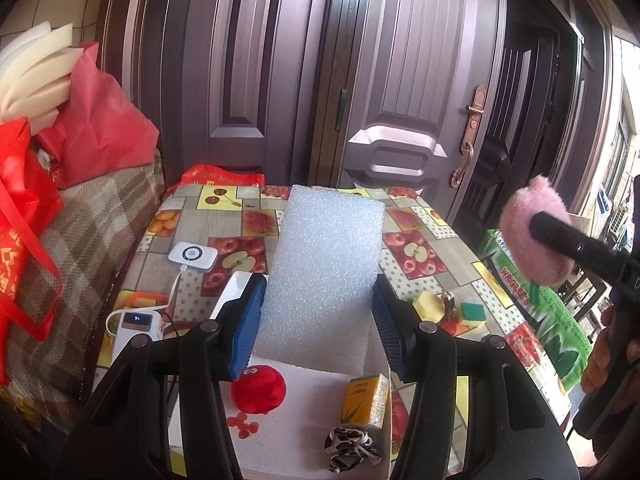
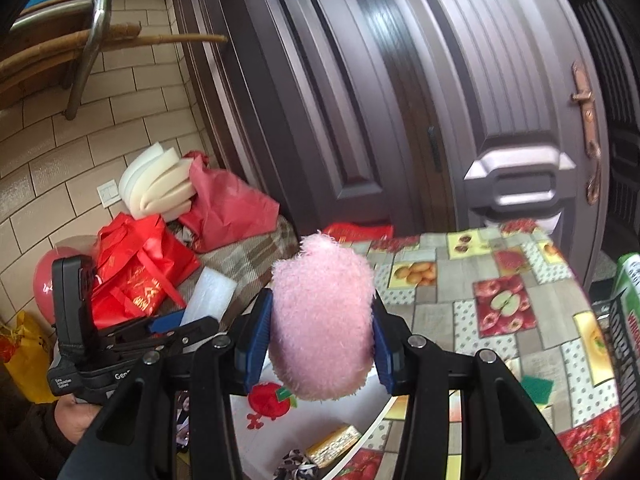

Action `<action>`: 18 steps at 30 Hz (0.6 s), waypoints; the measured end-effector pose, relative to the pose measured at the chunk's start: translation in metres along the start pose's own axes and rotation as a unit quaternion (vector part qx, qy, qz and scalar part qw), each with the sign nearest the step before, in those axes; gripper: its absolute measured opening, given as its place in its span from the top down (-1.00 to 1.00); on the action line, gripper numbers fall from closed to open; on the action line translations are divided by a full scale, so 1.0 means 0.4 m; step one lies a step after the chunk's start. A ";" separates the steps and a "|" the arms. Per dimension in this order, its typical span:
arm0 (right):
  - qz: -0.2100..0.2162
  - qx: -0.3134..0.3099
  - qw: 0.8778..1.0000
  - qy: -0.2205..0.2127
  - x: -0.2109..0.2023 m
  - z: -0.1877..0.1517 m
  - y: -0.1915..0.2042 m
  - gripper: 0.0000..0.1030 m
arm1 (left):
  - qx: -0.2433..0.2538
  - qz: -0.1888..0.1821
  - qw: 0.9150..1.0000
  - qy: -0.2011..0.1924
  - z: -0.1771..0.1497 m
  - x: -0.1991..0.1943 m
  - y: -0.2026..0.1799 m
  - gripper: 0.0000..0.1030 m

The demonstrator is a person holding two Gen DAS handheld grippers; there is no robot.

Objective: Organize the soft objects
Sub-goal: 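Lift and carry the foam sheet and pink ball over the white tray with both tools, then release the foam sheet into the tray with the left tool while the right tool releases the pink ball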

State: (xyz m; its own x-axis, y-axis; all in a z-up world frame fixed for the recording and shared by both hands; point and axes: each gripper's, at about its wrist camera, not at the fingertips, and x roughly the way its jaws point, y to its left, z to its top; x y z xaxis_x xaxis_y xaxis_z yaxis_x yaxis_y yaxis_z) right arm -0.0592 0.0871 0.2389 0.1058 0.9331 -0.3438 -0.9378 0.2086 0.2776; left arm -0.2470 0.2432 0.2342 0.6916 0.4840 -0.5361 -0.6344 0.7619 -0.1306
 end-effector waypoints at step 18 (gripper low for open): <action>0.006 -0.004 0.994 0.108 0.228 -0.080 -0.011 0.12 | -0.038 0.007 0.997 0.067 -0.046 0.186 0.076 -0.03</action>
State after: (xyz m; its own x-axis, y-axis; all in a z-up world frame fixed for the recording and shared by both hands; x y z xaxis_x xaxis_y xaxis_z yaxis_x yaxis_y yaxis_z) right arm -0.0560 0.1617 0.1776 0.0211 0.8508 -0.5251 -0.9416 0.1934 0.2756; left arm -0.2210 0.2944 0.1749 0.6332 0.4287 -0.6444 -0.6719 0.7178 -0.1825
